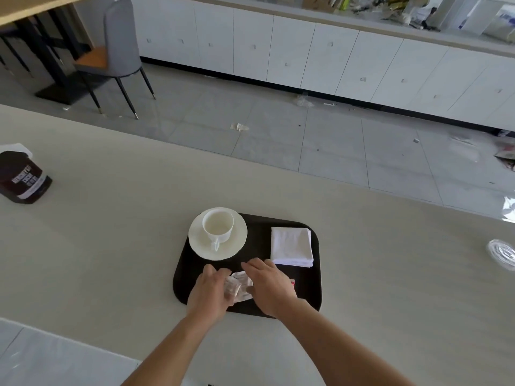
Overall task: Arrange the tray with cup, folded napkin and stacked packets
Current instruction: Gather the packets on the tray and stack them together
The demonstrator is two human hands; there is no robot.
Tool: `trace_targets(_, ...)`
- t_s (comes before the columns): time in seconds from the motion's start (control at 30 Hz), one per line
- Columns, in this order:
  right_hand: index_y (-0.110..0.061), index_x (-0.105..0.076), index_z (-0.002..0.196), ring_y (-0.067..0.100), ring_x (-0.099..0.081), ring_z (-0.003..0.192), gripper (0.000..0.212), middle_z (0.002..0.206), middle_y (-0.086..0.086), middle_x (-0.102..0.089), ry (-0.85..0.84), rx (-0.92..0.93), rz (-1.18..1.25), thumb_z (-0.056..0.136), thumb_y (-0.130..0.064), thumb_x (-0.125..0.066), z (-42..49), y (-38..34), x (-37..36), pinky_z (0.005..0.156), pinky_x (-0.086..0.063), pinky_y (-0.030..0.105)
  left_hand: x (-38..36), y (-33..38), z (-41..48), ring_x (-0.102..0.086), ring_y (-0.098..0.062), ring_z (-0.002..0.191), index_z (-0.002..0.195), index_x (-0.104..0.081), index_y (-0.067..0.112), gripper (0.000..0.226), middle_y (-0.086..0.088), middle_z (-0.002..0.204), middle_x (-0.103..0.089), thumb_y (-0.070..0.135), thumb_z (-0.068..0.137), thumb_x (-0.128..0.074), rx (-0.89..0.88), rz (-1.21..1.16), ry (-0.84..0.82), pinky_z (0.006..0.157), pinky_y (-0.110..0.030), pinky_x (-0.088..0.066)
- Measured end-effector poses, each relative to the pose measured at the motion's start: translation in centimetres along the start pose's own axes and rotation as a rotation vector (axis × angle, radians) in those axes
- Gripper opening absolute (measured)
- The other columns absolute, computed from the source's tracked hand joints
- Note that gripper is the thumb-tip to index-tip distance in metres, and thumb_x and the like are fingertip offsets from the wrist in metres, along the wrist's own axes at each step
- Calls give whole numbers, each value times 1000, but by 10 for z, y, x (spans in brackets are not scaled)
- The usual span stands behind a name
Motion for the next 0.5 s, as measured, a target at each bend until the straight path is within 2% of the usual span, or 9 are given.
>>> trace_targets(0.1,-24,-40,144,21,-46,115,67,133,-6,-47,-14,-8,-37,86,-19,-74,6,0,-9,89,-51,36,3,-5,0,-54,-15,91,105,-59,22,44,1,104,-48,29,69,-84,15,-108,36,68,-25,-46)
trace_targets(0.23,-24,-65,116,17,-55,98,27,106,-6,-52,100,-95,136,89,-24,-69,4,9,-5,74,-45,22,18,-18,-6,-56,-7,71,78,-60,24,20,10,82,-58,13,76,-77,65,-365,195,57,-17,-40)
trace_targets(0.3,-24,-69,104,11,-57,83,16,98,-10,-54,186,-158,247,88,-26,-70,-1,12,3,68,-42,14,24,-24,-8,-57,-7,67,72,-59,25,21,11,73,-62,11,78,-74,77,-424,239,56,-18,-39)
trace_targets(0.37,-24,-71,94,7,-55,73,10,91,-12,-55,300,-117,266,85,-24,-75,-9,9,14,63,-38,8,32,-23,-10,-58,-8,64,71,-60,24,21,11,69,-62,12,78,-75,45,-444,281,55,-19,-41)
trace_targets(0.43,-25,-71,92,5,-52,79,12,94,-11,-56,268,-15,222,82,-26,-77,-19,1,13,64,-39,10,37,-19,-12,-57,-10,64,70,-61,22,19,10,70,-61,17,79,-77,1,-438,315,55,-20,-42)
trace_targets(0.5,-27,-70,97,8,-49,93,20,103,-13,-54,114,24,145,80,-37,-73,-29,-3,0,69,-44,17,37,-15,-13,-58,-10,65,71,-62,20,19,9,72,-61,16,78,-79,-27,-422,317,57,-22,-45)
Point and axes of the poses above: each hand's wrist, its own z-axis towards the middle knuckle, its own x-axis out of the back of the hand, y = z × x, the point moved 6 cm from there along z, towards the middle knuckle
